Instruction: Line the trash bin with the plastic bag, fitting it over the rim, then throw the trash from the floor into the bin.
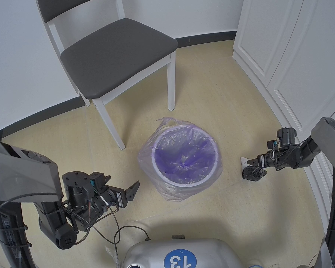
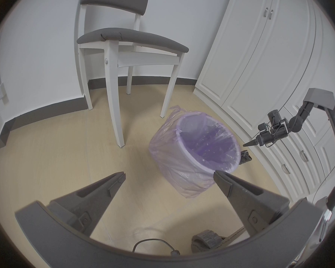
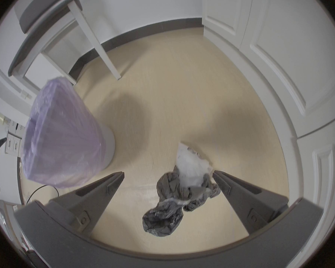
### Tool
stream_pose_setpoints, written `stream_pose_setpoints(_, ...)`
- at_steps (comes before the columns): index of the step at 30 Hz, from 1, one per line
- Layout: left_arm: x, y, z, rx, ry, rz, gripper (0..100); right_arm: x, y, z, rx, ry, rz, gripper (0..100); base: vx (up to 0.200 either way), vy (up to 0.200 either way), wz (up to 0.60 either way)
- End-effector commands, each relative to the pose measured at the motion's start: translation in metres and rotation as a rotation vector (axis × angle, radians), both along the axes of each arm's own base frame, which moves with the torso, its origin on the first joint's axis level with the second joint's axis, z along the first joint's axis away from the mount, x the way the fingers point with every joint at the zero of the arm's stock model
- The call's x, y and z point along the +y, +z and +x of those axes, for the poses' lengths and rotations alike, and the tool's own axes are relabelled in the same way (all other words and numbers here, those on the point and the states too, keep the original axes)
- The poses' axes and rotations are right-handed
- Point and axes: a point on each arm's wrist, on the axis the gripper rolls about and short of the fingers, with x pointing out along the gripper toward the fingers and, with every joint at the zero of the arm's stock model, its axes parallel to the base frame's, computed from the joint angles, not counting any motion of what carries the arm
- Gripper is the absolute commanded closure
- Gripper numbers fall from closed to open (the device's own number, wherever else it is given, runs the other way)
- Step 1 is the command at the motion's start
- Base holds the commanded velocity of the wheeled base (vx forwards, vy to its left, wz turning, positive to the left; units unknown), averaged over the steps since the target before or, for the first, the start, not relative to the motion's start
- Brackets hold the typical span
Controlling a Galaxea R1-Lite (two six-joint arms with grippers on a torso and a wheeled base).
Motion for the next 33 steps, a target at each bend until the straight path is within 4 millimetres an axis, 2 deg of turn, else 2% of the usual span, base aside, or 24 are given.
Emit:
stream_pose_setpoints(1, -0.001, 0.003, 0.001, -0.024, 0.0, -0.011, 0, -0.004, -0.022, 0.006, 0.032, -0.013, -0.002, 0, 0.0, 0.0, 0.0)
stream_pose_setpoints(11, -0.002, 0.004, 0.003, -0.029, 0.0, -0.012, 0, -0.007, -0.059, 0.025, 0.053, -0.082, -0.051, 0, 0.0, 0.0, 0.0)
stream_pose_setpoints(15, -0.002, 0.003, 0.003, -0.029, 0.001, -0.011, 0, -0.004, -0.06, 0.026, 0.049, -0.082, -0.045, 0, 0.0, 0.0, 0.0)
stream_pose_setpoints(16, -0.003, 0.003, 0.004, -0.03, 0.001, -0.012, 0, -0.004, -0.06, 0.026, 0.049, -0.081, -0.044, 100, 0.0, 0.0, 0.0)
stream_pose_setpoints(23, -0.003, 0.0, 0.003, -0.02, 0.001, -0.006, 0, -0.004, -0.055, 0.024, 0.039, -0.068, -0.028, 100, 0.0, 0.0, 0.0)
stream_pose_setpoints(24, -0.004, 0.0, 0.001, -0.018, -0.007, -0.006, 0, -0.003, -0.041, 0.021, 0.018, -0.058, -0.02, 100, 0.0, 0.0, 0.0)
stream_pose_setpoints(25, -0.006, 0.002, -0.001, -0.021, -0.016, -0.007, 0, -0.002, -0.018, 0.015, -0.021, -0.033, -0.001, 100, 0.0, 0.0, 0.0)
stream_pose_setpoints(26, -0.006, 0.003, -0.001, -0.022, -0.016, -0.008, 0, -0.001, -0.009, 0.012, -0.038, -0.025, 0.005, 100, 0.0, 0.0, 0.0)
stream_pose_setpoints(28, -0.007, 0.003, -0.001, -0.028, -0.016, -0.005, 0, 0.002, 0.025, 0.001, -0.111, -0.002, 0.018, 100, 0.0, 0.0, 0.0)
stream_pose_setpoints(29, -0.008, 0.003, 0.001, -0.032, -0.013, -0.004, 0, 0.003, 0.047, -0.009, -0.158, 0.002, 0.018, 100, 0.0, 0.0, 0.0)
stream_pose_setpoints(33, -0.007, 0.003, 0.005, -0.042, 0.013, -0.006, 0, 0.017, 0.098, -0.04, -0.274, 0.043, 0.026, 100, 0.1, 0.0, 0.0)
